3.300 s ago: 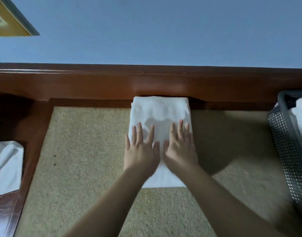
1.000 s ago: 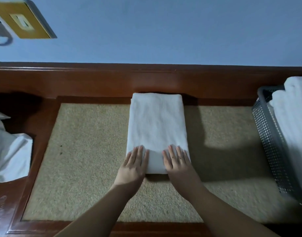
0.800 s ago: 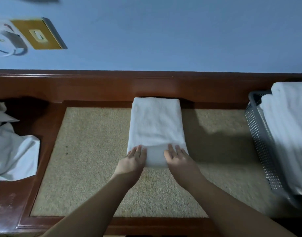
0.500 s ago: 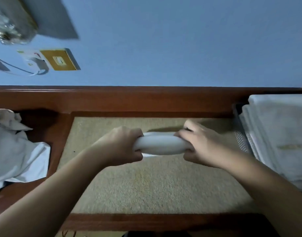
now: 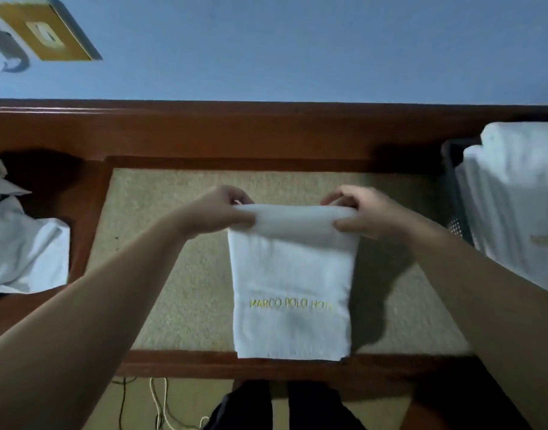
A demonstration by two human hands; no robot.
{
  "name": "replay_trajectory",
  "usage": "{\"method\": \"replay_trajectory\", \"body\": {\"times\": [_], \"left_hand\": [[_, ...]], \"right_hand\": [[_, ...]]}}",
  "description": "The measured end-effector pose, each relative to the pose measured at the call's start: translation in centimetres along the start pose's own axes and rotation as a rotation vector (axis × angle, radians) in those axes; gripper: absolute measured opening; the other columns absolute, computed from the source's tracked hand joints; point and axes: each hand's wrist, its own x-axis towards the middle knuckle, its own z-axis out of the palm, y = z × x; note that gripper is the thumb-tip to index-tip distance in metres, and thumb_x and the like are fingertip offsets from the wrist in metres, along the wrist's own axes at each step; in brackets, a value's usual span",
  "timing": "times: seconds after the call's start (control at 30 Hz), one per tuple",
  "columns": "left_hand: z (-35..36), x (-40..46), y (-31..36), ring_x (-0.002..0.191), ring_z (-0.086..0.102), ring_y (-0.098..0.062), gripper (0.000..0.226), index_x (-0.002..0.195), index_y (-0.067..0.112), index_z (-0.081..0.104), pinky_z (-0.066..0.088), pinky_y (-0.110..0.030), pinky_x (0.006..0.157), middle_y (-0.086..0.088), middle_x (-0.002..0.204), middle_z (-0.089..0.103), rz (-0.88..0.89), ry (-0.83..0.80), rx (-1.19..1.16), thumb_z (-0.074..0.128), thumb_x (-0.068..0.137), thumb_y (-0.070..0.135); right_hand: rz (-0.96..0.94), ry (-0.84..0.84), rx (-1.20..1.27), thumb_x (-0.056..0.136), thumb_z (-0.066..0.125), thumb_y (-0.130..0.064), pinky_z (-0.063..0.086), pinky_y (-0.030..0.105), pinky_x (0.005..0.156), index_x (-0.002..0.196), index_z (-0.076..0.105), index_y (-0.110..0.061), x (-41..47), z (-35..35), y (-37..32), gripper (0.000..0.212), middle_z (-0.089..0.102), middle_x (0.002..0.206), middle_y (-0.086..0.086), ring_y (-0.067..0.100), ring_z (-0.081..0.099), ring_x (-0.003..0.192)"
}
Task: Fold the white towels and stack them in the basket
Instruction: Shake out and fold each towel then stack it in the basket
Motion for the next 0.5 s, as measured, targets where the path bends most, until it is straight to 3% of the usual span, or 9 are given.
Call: {"method": "replay_trajectory", "body": {"times": [0.07, 0.13, 0.23, 0.3, 0.37, 0.43, 0.5], "left_hand": [[0.6, 2.7, -0.8, 0.087, 0.069, -0.016, 0.012, 0.097, 0.022, 0.077, 0.053, -0.028, 0.071, -0.001, 0.094, 0.073, -0.05, 0.06, -0.084, 0.078, 0.086, 0.025], [1.3, 5.3, -1.5, 0.083, 0.07, -0.016, 0.017, 0.098, 0.021, 0.076, 0.055, -0.029, 0.068, -0.002, 0.093, 0.074, -0.088, 0.133, -0.207, 0.081, 0.083, 0.028], [4.0, 7.5, -4.2, 0.098, 0.071, -0.019, 0.04, 0.118, 0.024, 0.067, 0.056, -0.032, 0.072, -0.004, 0.112, 0.071, -0.211, 0.181, -0.48, 0.083, 0.084, 0.039], [6.7, 7.2, -5.9, 0.104, 0.069, -0.021, 0.066, 0.135, 0.023, 0.051, 0.055, -0.032, 0.072, -0.006, 0.122, 0.066, -0.323, 0.167, -0.637, 0.081, 0.084, 0.053], [9.5, 6.2, -8.0, 0.106, 0.07, -0.021, 0.085, 0.136, 0.02, 0.045, 0.055, -0.034, 0.074, -0.008, 0.128, 0.066, -0.406, 0.205, -0.672, 0.083, 0.074, 0.064], [12.0, 4.4, -9.3, 0.102, 0.069, -0.019, 0.069, 0.129, 0.017, 0.048, 0.056, -0.034, 0.074, -0.01, 0.128, 0.066, -0.428, 0.243, -0.671, 0.082, 0.083, 0.056], [14.3, 2.4, -10.1, 0.095, 0.068, -0.018, 0.053, 0.122, 0.016, 0.053, 0.058, -0.037, 0.074, -0.007, 0.119, 0.068, -0.464, 0.259, -0.561, 0.075, 0.091, 0.053]], "right_hand": [[0.035, 0.093, 0.097, 0.087, 0.074, -0.01, 0.057, 0.022, 0.071, 0.116, 0.068, -0.034, 1.9, 0.9, 1.8, 0.038, 0.071, 0.108, -0.006, 0.011, 0.07, 0.096], [0.072, 0.219, 0.218, 0.092, 0.074, -0.014, 0.058, 0.025, 0.076, 0.128, 0.064, -0.031, 3.6, 1.9, 3.5, 0.042, 0.066, 0.118, -0.008, 0.01, 0.068, 0.103], [0.136, 0.441, 0.342, 0.097, 0.073, -0.021, 0.053, 0.023, 0.086, 0.143, 0.054, -0.029, 5.5, 4.4, 6.1, 0.051, 0.062, 0.125, -0.008, 0.005, 0.062, 0.109], [0.264, 0.441, 0.447, 0.099, 0.07, -0.026, 0.053, 0.027, 0.089, 0.149, 0.046, -0.023, 5.4, 7.0, 7.8, 0.055, 0.062, 0.123, -0.007, 0.003, 0.063, 0.105], [0.407, 0.378, 0.432, 0.092, 0.069, -0.047, 0.057, 0.043, 0.095, 0.142, 0.048, -0.021, 4.3, 10.3, 10.1, 0.061, 0.062, 0.125, 0.0, 0.015, 0.066, 0.106], [0.487, 0.356, 0.33, 0.077, 0.061, -0.068, 0.057, 0.052, 0.096, 0.127, 0.055, -0.021, 3.0, 13.2, 12.3, 0.069, 0.061, 0.123, 0.009, 0.028, 0.066, 0.108], [0.541, 0.396, 0.337, 0.077, 0.053, -0.071, 0.056, 0.052, 0.092, 0.118, 0.06, -0.015, 1.3, 15.0, 12.3, 0.07, 0.063, 0.116, 0.013, 0.032, 0.066, 0.104]]}}
